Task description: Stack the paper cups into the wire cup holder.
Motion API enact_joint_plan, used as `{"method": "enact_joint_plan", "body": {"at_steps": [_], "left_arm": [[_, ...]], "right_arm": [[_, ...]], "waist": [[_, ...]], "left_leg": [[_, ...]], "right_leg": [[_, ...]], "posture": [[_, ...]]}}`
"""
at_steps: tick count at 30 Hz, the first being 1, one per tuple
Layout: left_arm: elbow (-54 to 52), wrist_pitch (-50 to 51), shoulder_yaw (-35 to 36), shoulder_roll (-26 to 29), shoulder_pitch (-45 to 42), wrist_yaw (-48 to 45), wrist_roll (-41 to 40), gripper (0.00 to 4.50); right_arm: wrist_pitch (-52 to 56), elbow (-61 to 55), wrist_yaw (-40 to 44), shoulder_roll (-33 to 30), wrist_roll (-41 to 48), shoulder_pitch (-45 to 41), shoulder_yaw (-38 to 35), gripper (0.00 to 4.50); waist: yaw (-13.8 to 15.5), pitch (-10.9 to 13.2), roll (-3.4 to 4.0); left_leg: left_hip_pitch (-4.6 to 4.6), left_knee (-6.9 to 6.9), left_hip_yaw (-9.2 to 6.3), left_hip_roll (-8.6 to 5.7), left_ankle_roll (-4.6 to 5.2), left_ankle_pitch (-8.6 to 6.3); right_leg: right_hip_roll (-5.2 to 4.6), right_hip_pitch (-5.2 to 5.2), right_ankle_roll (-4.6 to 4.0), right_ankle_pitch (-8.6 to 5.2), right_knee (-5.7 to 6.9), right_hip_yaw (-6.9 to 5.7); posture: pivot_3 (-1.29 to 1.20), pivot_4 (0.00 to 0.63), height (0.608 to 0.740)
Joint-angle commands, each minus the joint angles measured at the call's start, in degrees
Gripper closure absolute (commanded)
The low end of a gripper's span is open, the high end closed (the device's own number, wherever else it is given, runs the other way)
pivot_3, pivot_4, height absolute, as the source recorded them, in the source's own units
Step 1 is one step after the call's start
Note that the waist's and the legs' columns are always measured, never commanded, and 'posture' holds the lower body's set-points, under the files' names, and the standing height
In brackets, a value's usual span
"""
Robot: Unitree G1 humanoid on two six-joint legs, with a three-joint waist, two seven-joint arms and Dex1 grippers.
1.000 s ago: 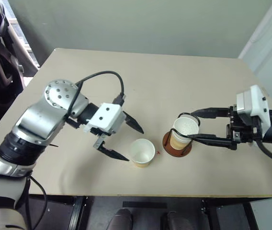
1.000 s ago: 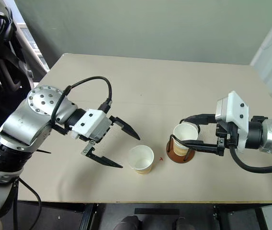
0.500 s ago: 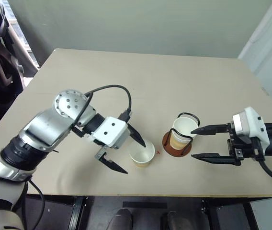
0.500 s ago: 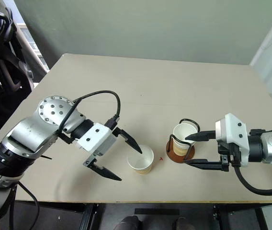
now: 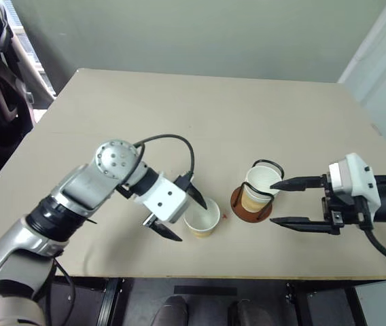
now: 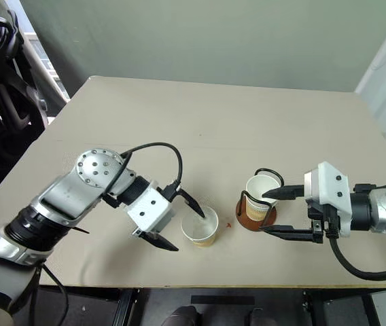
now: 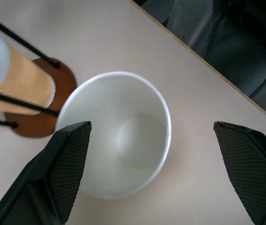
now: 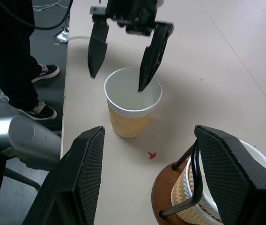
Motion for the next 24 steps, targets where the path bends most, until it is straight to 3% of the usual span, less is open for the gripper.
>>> {"method": "enact_joint_plan", "body": {"at_steps": [1, 3, 9, 14, 24], "left_arm": [[-0.51, -0.87, 1.66, -0.49, 0.91, -1.80, 0.79, 0.18], [-0.50, -0.73, 1.80, -0.91, 1.59, -1.65, 0.95, 0.58], [2.31, -0.31, 1.96, -2.12, 2.52, -0.87, 2.74, 2.84], [5.47, 2.61, 3.43, -4.70, 0.26, 1.02, 3.32, 4.45], [5.50, 11.76, 8.50, -8.55, -4.77, 0.38, -1.61, 4.45]], "right_arm": [[-0.90, -1.05, -0.68, -0.26, -0.20, -0.09, -1.62, 1.42], [-0.89, -1.09, -0.92, -0.19, -0.30, -0.03, -1.48, 1.41], [-0.76, -0.97, -1.58, 0.15, -1.01, 0.49, -0.75, 1.41], [-0.19, 0.55, -2.62, 0.06, -2.62, 1.50, -0.04, 1.41], [7.74, 2.88, -7.24, -2.61, -2.95, -0.59, -0.12, 1.41]], "waist": [[-0.01, 0.00, 0.00], [-0.01, 0.00, 0.00], [-0.01, 0.00, 0.00], [0.03, 0.00, 0.00], [0.05, 0.00, 0.00]], "left_leg": [[0.01, 0.00, 0.00, 0.00, 0.00, 0.00], [0.01, 0.00, 0.00, 0.00, 0.00, 0.00], [0.02, 0.01, 0.00, 0.00, 0.00, 0.00], [0.01, 0.05, 0.00, -0.01, 0.00, 0.00], [0.01, 0.05, 0.04, -0.01, 0.00, 0.00]], "right_leg": [[0.00, 0.00, 0.00, 0.00, 0.01, 0.00], [0.00, 0.00, -0.01, 0.00, 0.03, 0.00], [0.00, 0.00, -0.02, -0.01, 0.06, 0.00], [-0.01, 0.01, -0.02, -0.01, 0.08, 0.00], [-0.01, 0.01, -0.02, -0.01, 0.11, 0.00]], "posture": [[0.00, 0.150, 0.740], [0.00, 0.150, 0.740], [0.00, 0.150, 0.740], [0.00, 0.150, 0.740], [0.00, 0.150, 0.740]]}}
